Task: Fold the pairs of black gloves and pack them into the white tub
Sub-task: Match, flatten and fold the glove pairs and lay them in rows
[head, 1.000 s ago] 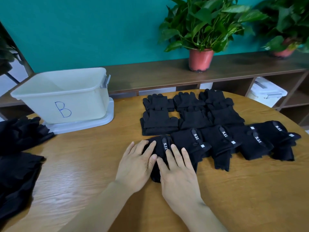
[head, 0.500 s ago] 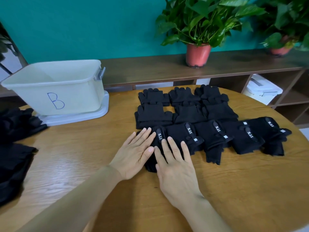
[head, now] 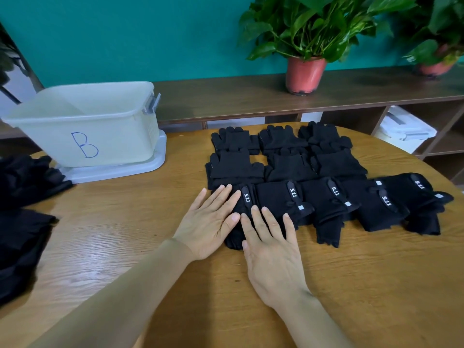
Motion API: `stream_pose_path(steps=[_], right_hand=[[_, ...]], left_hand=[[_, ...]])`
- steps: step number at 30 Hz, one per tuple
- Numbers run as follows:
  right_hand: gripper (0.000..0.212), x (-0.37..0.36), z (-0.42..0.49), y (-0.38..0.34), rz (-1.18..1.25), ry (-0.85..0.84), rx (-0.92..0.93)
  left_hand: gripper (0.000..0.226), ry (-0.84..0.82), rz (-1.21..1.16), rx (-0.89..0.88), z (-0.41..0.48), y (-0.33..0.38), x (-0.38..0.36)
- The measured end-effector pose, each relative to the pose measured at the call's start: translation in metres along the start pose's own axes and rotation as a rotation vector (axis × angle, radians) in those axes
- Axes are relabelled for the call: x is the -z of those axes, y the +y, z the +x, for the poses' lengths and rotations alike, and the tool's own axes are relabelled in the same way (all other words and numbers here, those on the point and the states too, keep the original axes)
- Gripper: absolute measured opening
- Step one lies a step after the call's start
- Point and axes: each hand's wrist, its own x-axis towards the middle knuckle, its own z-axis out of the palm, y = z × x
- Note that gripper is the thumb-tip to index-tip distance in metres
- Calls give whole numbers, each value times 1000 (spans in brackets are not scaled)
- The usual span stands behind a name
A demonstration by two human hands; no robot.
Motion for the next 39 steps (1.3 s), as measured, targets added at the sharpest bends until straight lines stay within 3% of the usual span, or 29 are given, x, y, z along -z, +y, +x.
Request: stream_pose_path(steps=[10,17,34,39], right_hand=[[52,-2,0,1,-25,-36,-8],[50,18,-2,-9,-22,44,3],[63,41,26,-171,113,108,315],[51,26,42,-229,149,58,423]], left_hand=[[80,45,-36,36,-12,1,7],[81,139,-58,114,-75,-8,39],[83,284,-58,406,-255,-104,73],[77,313,-64,543,-298,-161,74]])
